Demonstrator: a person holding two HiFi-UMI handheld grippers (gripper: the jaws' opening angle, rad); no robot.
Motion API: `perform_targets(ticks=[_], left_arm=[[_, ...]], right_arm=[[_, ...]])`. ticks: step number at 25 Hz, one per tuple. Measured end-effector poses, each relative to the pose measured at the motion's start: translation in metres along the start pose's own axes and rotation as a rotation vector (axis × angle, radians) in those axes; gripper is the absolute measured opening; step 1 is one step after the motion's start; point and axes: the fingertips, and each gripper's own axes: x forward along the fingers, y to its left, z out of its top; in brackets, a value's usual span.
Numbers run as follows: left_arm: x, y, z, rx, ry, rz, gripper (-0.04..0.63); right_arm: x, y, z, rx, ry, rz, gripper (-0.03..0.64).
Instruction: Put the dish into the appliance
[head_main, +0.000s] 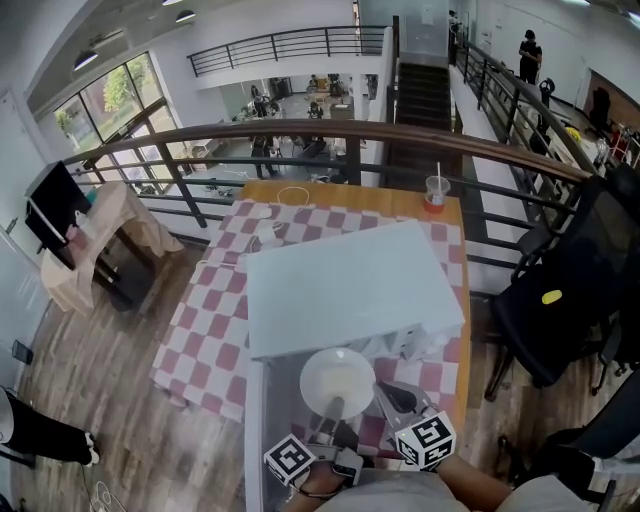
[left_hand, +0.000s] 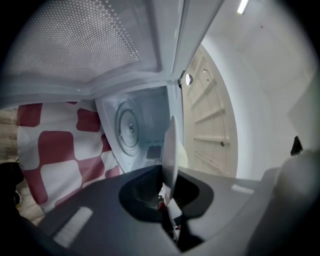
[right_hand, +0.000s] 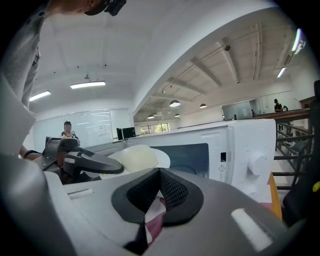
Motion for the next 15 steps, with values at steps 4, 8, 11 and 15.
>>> perform_targets(ticks=[4,8,11,15], left_arm=[[0.008,0.004,0.002,-0.008,0.018,-0.007,0.026],[0.014,0.007,0.004,0.021,0.033,-0.023,0.026],[0.019,0.016,0.005,-0.029,0.014,-0.032,0.026],[0.025,0.034,0.021,0.028,-0.035,0.004,0.026]], right_arm=[[0.01,-0.003,0.001,-0.006,0.007,-0.012,-0.002],[0.015,-0.005,-0.002,-0.006,0.016,-0.029,-0.002],[0.018,-0.007,-0.005,-0.008,0.025,-0.042,-0.002],[0.021,-0.005,-0.015,-0.016,0.052,-0.057,-0.002]])
